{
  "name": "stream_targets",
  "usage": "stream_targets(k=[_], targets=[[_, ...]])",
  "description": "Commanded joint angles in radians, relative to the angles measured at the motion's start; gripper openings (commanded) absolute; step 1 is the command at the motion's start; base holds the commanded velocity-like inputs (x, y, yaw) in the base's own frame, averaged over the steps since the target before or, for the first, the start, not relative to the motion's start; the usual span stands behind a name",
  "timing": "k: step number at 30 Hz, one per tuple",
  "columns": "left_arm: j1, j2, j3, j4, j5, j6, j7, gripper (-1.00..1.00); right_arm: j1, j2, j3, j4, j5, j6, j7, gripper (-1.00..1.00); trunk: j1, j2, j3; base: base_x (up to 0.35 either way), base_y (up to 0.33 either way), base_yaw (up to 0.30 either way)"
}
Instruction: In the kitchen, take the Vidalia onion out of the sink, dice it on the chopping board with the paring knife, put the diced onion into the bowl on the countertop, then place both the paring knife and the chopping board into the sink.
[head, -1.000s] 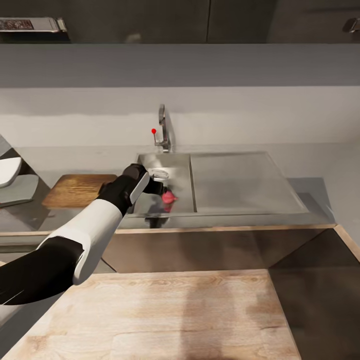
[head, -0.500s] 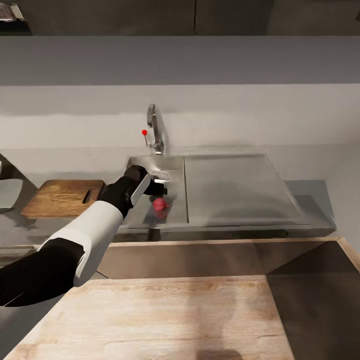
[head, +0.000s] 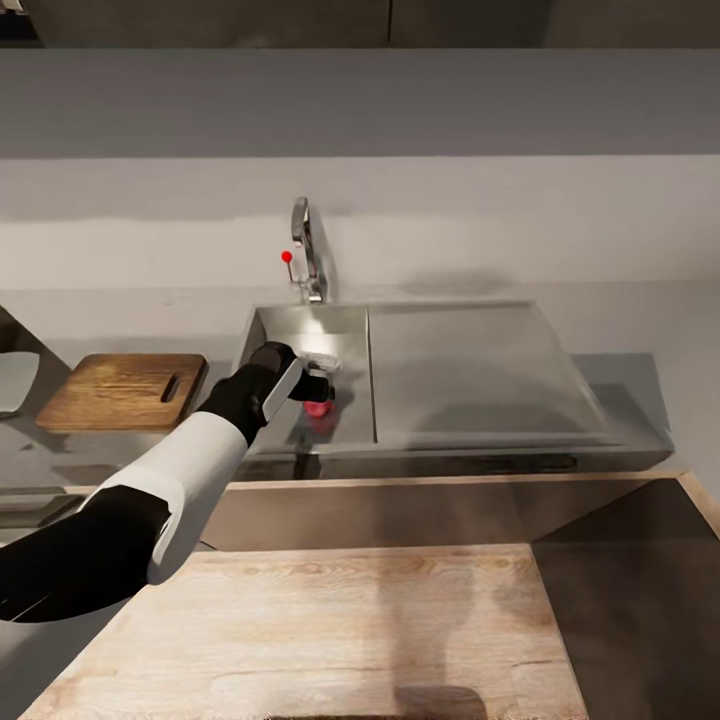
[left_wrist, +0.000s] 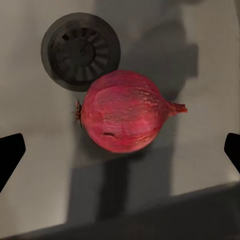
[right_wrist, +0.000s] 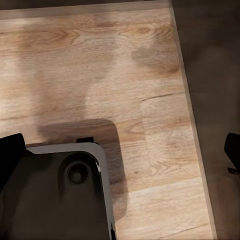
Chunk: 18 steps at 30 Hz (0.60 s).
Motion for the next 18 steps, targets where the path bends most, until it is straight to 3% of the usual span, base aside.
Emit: stream_targets(k=[1,18], targets=[[-0.001,0.0,-0.005,-0.001,0.011,0.003,0.01,1.0,0.0,0.0,0.001,-0.001,0.0,-0.001,-0.003,1.0,0.001,-0.002,-0.003,0.0,0.0,0.0],[0.0,0.0,-0.005,-0.001,0.011,0.003,0.01,1.0,0.0,0.0,0.001,-0.001,0.0,-0.001,-0.003,1.0,0.001,-0.002,-0.03,0.034,0.0,0.0]])
